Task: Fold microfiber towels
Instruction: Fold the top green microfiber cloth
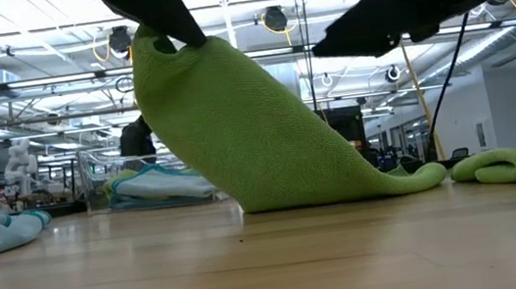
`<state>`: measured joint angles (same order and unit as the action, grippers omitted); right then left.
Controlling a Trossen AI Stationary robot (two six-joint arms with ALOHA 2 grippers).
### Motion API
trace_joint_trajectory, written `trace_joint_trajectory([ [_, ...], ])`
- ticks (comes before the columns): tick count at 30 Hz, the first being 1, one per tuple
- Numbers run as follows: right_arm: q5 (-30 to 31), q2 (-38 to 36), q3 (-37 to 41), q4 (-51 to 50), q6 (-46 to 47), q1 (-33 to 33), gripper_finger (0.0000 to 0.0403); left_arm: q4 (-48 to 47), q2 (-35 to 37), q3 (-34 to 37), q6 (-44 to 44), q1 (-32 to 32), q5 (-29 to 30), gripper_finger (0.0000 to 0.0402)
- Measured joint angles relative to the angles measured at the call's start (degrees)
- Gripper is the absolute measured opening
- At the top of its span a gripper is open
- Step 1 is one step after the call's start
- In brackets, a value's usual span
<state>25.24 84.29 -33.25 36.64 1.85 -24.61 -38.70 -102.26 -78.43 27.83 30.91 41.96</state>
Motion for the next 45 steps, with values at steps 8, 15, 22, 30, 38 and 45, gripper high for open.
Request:
trace_joint_trajectory([
  [8, -10.08, 9.92, -5.29, 2.06, -1.63, 2.83, 0.0225, 1.81, 0.00, 0.00, -2.88, 0.76, -0.32, 0.0003],
  [15, -16.48, 8.82, -6.45, -12.66, -3.28, 3.17, 0.0156, -3.09, 0.00, 0.00, -1.49, 2.46, 2.64, 0.0003],
  [22, -13.93, 4.87, -6.45, -16.27, 0.84, 3.14, 0.0045, -5.87, 0.00, 0.00, -0.13, 2.72, 3.09, 0.0002],
  [30, -2.14, 4.89, -6.45, -19.33, 1.55, 8.91, 0.0064, -9.56, 0.00, 0.00, 4.06, 5.80, -2.84, 0.0003],
  [38, -7.96, 4.87, -6.45, -21.13, -0.33, 16.15, 0.0158, -7.46, -0.02, 0.00, 8.37, 11.08, -3.06, 0.0003],
  [45, -20.69, 5.86, -6.45, -15.20, 2.67, 20.41, 0.0189, -6.63, -0.04, 0.00, 9.87, 12.98, -0.84, 0.0010],
])
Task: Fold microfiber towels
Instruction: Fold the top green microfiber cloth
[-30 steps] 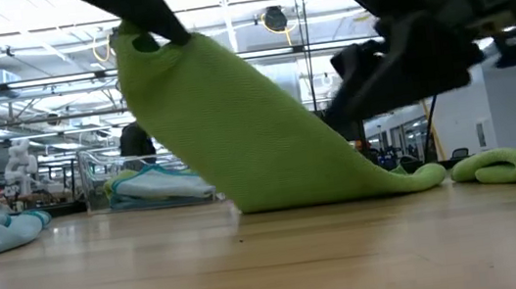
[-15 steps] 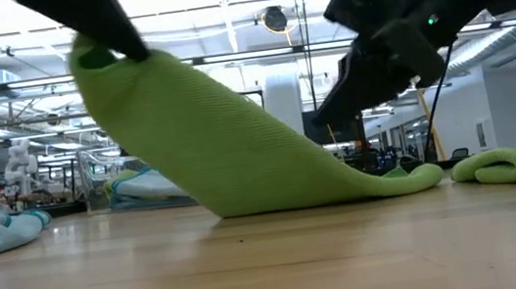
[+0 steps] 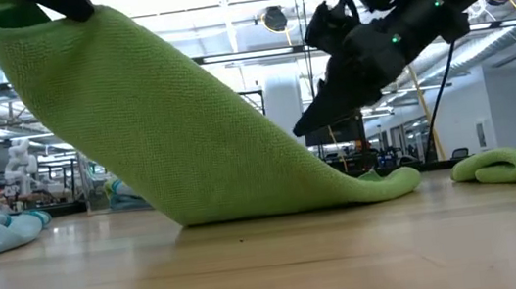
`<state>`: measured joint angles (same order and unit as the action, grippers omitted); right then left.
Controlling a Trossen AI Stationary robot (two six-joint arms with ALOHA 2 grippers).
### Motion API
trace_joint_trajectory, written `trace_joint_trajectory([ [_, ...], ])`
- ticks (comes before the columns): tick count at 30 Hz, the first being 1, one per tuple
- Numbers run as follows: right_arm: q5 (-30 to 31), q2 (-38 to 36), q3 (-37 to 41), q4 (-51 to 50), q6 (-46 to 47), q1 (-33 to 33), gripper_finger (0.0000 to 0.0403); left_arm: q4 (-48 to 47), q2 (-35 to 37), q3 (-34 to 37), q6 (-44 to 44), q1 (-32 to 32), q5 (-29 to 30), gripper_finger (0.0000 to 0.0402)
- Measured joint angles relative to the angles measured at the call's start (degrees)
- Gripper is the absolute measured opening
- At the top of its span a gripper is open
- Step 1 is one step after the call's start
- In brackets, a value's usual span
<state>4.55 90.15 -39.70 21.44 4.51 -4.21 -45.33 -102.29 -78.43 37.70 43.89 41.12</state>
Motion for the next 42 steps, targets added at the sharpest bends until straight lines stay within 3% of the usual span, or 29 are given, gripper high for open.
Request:
trace_joint_trajectory([
  [4, -3.02, 3.46, -0.24, 4.73, 1.01, 0.29, 0.0188, 0.22, -0.03, 0.03, -0.05, -0.11, 0.09, 0.0003],
  [10, -5.68, 10.23, -6.97, -0.44, 5.31, 2.57, 0.0192, 0.67, -0.03, 0.06, -0.27, -0.36, -0.01, 0.0009],
  [15, -14.18, 14.80, -11.34, -0.10, 6.77, 4.76, 0.0202, 0.68, -0.03, 0.06, -0.31, -0.21, -0.46, 0.0005],
  [24, -23.03, 19.85, -16.09, -0.43, 7.20, 5.72, 0.0211, 0.89, -0.03, 0.08, -2.59, -0.21, -0.46, 0.0005],
  [29, -26.78, 20.18, -16.41, -0.40, 7.01, 5.72, 0.0158, 0.92, -0.03, 0.08, -2.29, -0.21, -0.46, 0.0012],
  [36, -30.20, 20.08, -16.39, -1.96, 4.36, 4.25, 0.0017, 0.95, -0.03, 0.08, -1.60, -0.27, -0.35, 0.0008],
  [40, -29.71, 17.01, -16.31, -7.10, 4.70, 1.83, 0.0014, 0.90, -0.03, 0.08, -1.61, -0.28, -0.31, 0.0012],
  [42, -25.70, 14.08, -16.29, -11.84, 4.67, -0.11, 0.0012, 0.82, -0.03, 0.08, -1.78, -0.30, -0.29, 0.0008],
])
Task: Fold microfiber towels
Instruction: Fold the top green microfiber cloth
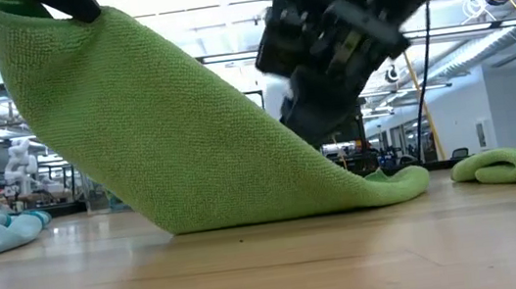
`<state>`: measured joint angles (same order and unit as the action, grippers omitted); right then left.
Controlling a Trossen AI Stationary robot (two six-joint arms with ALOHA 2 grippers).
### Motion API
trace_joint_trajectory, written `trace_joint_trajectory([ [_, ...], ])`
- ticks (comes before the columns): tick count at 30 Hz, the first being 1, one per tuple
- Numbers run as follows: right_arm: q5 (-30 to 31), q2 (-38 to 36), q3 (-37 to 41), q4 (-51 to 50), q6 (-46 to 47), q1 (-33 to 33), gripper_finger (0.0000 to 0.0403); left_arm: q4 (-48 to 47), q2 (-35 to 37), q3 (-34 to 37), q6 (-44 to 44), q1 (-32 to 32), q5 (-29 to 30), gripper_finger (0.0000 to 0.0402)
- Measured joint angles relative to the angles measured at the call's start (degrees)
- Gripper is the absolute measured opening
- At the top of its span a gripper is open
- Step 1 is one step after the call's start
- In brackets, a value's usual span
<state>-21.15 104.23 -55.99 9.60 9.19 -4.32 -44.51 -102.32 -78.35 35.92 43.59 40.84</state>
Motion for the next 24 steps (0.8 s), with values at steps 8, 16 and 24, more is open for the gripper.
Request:
trace_joint_trajectory([
  [8, 25.04, -13.34, 2.94, -3.79, 0.28, -14.22, 0.0007, 0.23, 0.00, 0.00, 0.57, -0.99, 0.29, 0.0014],
  [16, 48.65, -22.68, 7.64, -2.31, -4.21, -26.95, 0.0007, 1.94, 0.00, 2.21, -0.95, -3.04, 0.77, 0.0003],
  [24, 62.30, -29.43, 12.86, 0.84, -8.39, -31.17, 0.0007, 3.69, -0.02, 8.34, 1.98, -6.25, -1.65, 0.0025],
])
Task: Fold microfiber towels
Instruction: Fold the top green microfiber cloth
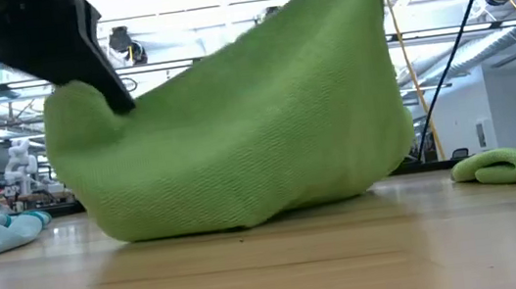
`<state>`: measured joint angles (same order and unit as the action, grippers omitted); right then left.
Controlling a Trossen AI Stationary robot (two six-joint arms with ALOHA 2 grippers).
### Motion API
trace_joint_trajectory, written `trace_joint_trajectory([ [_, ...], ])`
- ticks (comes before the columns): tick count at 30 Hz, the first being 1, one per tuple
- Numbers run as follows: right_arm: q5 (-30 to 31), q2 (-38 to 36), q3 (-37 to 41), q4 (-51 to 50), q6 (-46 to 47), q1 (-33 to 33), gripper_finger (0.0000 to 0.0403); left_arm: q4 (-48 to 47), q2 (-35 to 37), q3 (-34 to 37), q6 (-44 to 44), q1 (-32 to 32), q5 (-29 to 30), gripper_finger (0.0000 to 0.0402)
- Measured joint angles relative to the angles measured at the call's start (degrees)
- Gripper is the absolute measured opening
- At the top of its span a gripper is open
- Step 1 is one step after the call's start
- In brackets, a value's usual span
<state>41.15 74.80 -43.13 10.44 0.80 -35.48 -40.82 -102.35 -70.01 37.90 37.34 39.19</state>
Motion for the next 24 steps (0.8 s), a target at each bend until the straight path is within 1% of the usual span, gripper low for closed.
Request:
trace_joint_trajectory([
  [3, 0.87, -1.28, 2.53, 3.26, -0.08, 0.15, 0.0007, 2.16, 0.00, 0.45, 0.18, -1.23, -1.58, 0.0026],
  [5, 0.94, -1.73, 4.12, 5.75, -0.93, 0.25, 0.0007, 4.79, 0.00, 0.47, -0.52, -2.11, -4.06, 0.0030],
  [8, 0.89, -1.88, 6.27, 11.40, -3.24, 0.26, 0.0007, 9.62, 0.00, 0.34, -5.15, -3.45, -9.41, 0.0051],
  [10, 0.79, -1.88, 7.17, 14.44, -4.78, 0.26, 0.0007, 13.75, -0.01, 0.06, -8.97, -4.16, -11.60, 0.0073],
  [14, 0.76, -1.86, 8.27, 16.77, -9.08, 0.15, 0.0007, 20.54, 0.00, 0.03, -16.73, -5.25, -11.83, 0.0118],
  [17, 0.70, -1.86, 9.34, 18.75, -11.15, 0.11, 0.0007, 22.79, 0.00, 0.01, -19.47, -5.89, -11.81, 0.0144],
  [21, 0.68, -1.84, 10.25, 20.23, -12.22, 0.11, 0.0006, 22.93, 0.00, 0.01, -19.66, -5.96, -11.83, 0.0163],
  [24, 0.67, -1.84, 10.25, 20.44, -12.22, 0.11, 0.0006, 22.90, 0.00, 0.01, -20.25, -5.92, -11.51, 0.0165],
])
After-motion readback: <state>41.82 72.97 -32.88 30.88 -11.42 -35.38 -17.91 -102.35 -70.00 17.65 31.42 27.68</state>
